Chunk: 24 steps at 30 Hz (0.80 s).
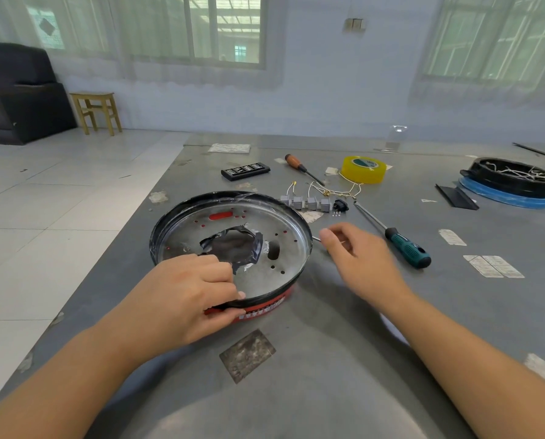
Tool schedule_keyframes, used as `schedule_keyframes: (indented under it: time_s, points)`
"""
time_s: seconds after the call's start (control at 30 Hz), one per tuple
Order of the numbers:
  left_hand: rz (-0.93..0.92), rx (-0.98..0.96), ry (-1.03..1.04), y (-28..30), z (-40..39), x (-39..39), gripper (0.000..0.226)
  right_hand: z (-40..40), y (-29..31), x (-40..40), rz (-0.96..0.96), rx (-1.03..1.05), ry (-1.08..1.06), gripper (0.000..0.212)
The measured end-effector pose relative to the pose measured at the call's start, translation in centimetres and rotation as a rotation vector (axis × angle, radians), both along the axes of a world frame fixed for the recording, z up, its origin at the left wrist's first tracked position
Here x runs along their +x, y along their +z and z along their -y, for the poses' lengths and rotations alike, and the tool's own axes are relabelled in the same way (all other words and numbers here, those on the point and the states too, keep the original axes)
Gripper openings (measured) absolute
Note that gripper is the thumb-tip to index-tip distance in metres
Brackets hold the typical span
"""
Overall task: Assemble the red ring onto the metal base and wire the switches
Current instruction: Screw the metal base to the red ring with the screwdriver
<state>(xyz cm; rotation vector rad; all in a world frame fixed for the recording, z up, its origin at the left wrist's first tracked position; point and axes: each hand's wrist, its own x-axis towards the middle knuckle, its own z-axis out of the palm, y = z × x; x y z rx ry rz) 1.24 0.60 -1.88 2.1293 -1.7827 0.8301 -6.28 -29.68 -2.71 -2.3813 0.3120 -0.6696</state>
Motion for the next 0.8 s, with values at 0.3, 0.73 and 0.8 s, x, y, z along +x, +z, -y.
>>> schedule_keyframes:
  time_s: [0.3,0.73,0.8]
  points:
    - [0.22,-0.026,0.013,-0.3,-0.4,0.8,0.029,-2.3,1.8,3.2,-0.368,0.997,0.375,0.061]
    - [-0.787,-0.842,0.412,-1.6,1.1,0.8,0.108,-7.4,-0.1,5.0,0.037,1.515,0.232,0.03]
    - [-1.393,-1.061,0.201,-1.7,2.8,0.5,0.122,-8.6,-0.4,5.3,0.093,1.556,0.212,0.033]
